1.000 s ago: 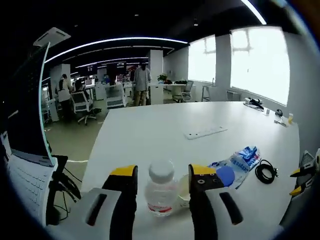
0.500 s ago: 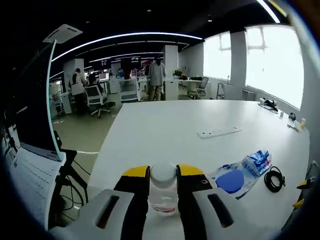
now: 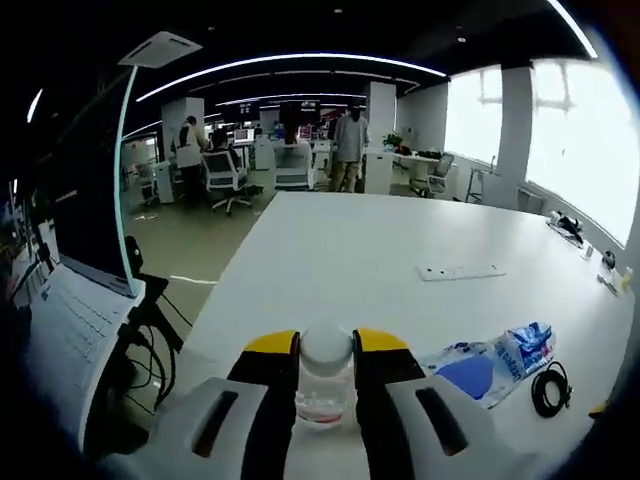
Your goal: Arrange the tabletop items into an orderly group along one side of the table until the central work area is clear of visible clutter.
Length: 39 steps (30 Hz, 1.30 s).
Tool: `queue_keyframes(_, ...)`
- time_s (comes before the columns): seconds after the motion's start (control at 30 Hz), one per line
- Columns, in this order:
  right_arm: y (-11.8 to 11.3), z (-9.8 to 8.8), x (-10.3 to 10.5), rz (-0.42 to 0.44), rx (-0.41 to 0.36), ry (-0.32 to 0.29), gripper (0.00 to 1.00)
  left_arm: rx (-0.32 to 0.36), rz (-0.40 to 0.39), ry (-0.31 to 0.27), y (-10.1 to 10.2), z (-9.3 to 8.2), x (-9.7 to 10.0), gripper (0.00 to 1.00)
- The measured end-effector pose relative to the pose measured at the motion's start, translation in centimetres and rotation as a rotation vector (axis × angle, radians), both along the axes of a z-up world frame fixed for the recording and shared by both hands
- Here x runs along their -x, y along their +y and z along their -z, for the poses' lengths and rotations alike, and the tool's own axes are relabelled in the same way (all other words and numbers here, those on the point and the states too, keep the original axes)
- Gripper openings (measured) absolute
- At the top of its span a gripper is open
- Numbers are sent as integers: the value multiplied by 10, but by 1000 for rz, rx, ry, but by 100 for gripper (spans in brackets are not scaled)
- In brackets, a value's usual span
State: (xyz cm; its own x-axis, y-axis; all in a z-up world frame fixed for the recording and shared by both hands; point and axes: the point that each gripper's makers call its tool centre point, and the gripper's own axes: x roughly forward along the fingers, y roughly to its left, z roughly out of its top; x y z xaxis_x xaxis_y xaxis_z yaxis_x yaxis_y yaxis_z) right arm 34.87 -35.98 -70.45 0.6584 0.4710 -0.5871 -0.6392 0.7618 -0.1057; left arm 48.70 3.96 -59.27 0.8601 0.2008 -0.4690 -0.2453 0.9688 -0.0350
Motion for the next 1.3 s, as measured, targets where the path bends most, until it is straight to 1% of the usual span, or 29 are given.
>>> queue_keyframes(0.07,0,-1,-1,-1,1,-10,48,-3,20,13,-2,0,1,20)
queue_keyframes(0.1,0,-2,-1,-1,1,-17,49,0,40,16,-4,-1,3,27)
queue_keyframes(0.13,0,-3,-2,-1,2,-21,49,-5,42,4,-4,-4,4,35)
queue_keyframes(0.17,0,-3,-2,-1,3,-22,51,-26,57,-24,-5,-9,4,43)
queue_keyframes(0.2,0,-2,-2,-1,3,-21,52,-30,68,-42,-6,-13,5,51)
queue_keyframes(0.23,0,-2,-2,1,2,-18,54,-24,74,-67,-8,-16,7,56)
queue_keyframes(0.27,0,-2,-2,5,-3,-14,55,-16,76,-79,-9,-17,10,60)
queue_keyframes(0.33,-1,-2,-2,12,-9,-12,57,11,109,-96,-16,-16,19,64)
queue_keyframes(0.43,-3,-1,-3,30,-16,1,61,-6,139,-106,-20,-11,34,71)
queue_keyframes(0.47,-4,-2,-3,40,-21,0,61,-6,162,-103,-24,-7,42,73)
queue_keyframes(0.57,-6,-3,-5,57,-30,-4,64,-17,219,-94,-37,1,63,77)
queue_keyframes(0.6,-6,-3,-5,59,-29,-3,65,-31,246,-87,-43,5,72,78)
queue_keyframes(0.7,-5,-1,-4,54,-20,4,66,-64,290,-69,-55,11,93,81)
queue_keyframes(0.83,-6,0,-4,57,-14,4,67,-117,350,-69,-71,16,121,84)
queue_keyframes(0.93,-8,0,-5,65,-17,8,68,-119,350,-66,-74,21,137,85)
queue_keyframes(1.0,-8,0,-4,67,-12,11,69,-108,347,-61,-76,26,150,86)
queue_keyframes(1.13,-8,1,-4,65,-12,12,69,-104,351,-22,-78,38,173,89)
queue_keyframes(1.2,-9,2,-4,70,-5,19,69,-96,341,-16,-78,41,184,92)
queue_keyframes(1.23,-9,3,-3,74,-4,23,70,-88,337,-26,-79,42,188,93)
queue_keyframes(1.27,-10,3,-3,81,-5,28,70,-62,328,-58,-82,40,191,94)
queue_keyframes(1.3,-11,3,-4,87,-7,30,70,-42,324,-71,-84,41,194,96)
